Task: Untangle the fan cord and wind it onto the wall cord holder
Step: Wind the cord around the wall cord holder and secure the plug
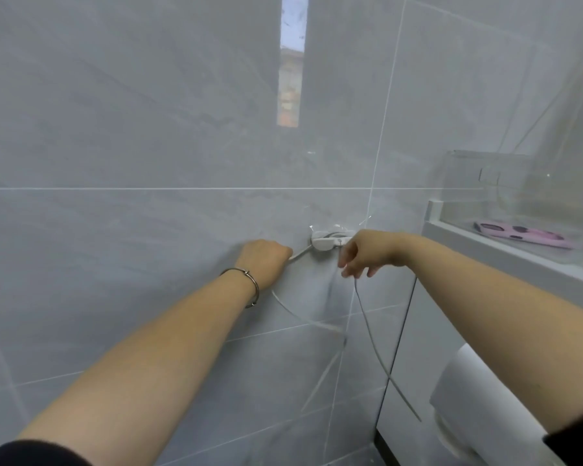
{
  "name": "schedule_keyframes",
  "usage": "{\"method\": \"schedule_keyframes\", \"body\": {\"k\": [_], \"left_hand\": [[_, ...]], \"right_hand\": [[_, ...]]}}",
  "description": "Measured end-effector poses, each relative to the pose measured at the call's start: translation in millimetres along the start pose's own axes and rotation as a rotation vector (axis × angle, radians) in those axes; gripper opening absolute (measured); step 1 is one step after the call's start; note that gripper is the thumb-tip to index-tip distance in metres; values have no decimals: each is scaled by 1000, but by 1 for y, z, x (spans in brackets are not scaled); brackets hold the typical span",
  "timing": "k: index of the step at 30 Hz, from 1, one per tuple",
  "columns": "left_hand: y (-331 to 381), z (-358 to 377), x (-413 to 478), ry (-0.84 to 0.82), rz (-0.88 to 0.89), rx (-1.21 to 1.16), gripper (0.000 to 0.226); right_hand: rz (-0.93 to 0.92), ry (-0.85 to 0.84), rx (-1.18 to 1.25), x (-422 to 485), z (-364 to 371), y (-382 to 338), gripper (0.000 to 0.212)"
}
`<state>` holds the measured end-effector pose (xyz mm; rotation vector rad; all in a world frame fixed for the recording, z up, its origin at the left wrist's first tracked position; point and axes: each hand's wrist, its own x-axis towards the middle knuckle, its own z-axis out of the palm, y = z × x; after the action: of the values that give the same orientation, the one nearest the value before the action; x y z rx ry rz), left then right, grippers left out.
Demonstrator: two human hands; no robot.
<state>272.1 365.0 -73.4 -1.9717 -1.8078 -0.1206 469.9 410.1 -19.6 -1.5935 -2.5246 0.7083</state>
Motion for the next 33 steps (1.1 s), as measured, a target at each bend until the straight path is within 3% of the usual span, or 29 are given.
{"method": "schedule_keyframes", "body": {"k": [2, 4, 6, 10, 17, 22, 27, 33], "left_hand": [[2, -2, -1, -3, 9, 41, 23], [4, -2, -1, -12, 15, 56, 23], [5, -2, -1, -15, 24, 70, 25], [9, 2, 1, -22, 34, 75, 26], [29, 20, 7, -46, -43, -41, 27], [50, 32, 29, -80, -332, -448, 27], [55, 37, 46, -64, -462, -683, 21], [64, 49, 60, -114, -613, -1095, 20]], "right_hand": [[-70, 347, 77, 4, -2, 3, 16], [-100, 581, 85, 7, -5, 5, 31], [-120, 541, 18, 8, -2, 5, 43], [-118, 431, -176, 13, 12, 5, 47], [-140, 484, -203, 23, 16, 9, 44], [-111, 511, 112, 26, 8, 16, 34], [88, 615, 370, 31, 0, 37, 38], [365, 465, 611, 44, 3, 56, 18]]}}
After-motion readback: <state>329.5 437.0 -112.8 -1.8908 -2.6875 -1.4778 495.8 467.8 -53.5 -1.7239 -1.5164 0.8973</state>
